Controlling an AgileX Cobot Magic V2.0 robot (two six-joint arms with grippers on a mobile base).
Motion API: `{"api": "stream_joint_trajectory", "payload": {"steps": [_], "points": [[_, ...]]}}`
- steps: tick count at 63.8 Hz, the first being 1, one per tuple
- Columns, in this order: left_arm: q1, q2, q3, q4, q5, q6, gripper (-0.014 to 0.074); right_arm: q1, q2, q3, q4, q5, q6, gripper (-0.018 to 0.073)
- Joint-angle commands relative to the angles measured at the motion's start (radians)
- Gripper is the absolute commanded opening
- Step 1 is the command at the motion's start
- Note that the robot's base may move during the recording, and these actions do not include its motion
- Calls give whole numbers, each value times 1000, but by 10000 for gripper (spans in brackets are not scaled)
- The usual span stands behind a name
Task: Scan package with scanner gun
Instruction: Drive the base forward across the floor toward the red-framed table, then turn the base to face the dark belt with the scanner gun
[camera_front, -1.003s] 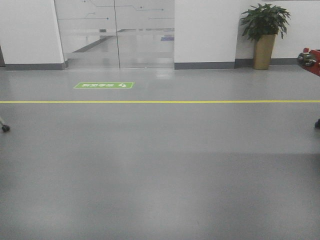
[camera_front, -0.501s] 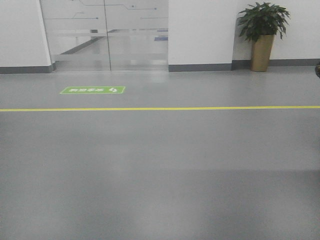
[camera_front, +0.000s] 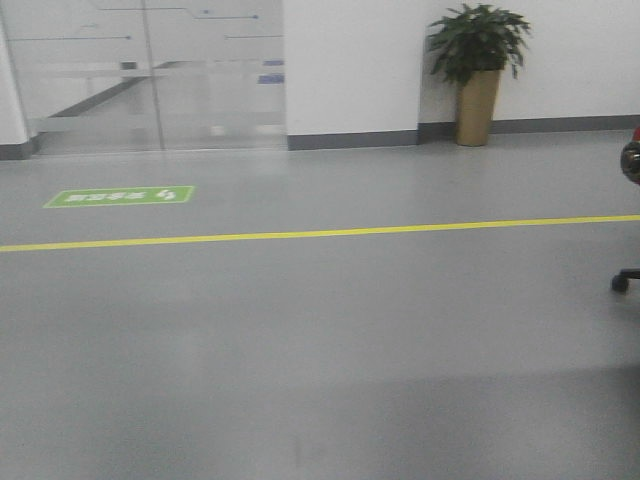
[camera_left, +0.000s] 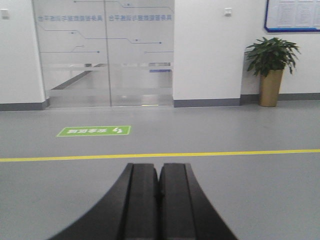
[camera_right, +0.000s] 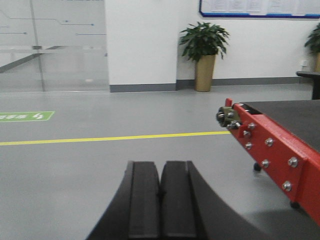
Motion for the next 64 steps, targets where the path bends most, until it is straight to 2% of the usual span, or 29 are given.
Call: {"api": "stream_joint_trajectory", "payload": {"steps": [1,64], "points": [[1,-3,-4,-3,-18,0,-111,-4,-4,0,0,-18,-4,-162],[1,-3,-4,-3,-18,0,-111,-4,-4,0,0,-18,-4,-162]]}}
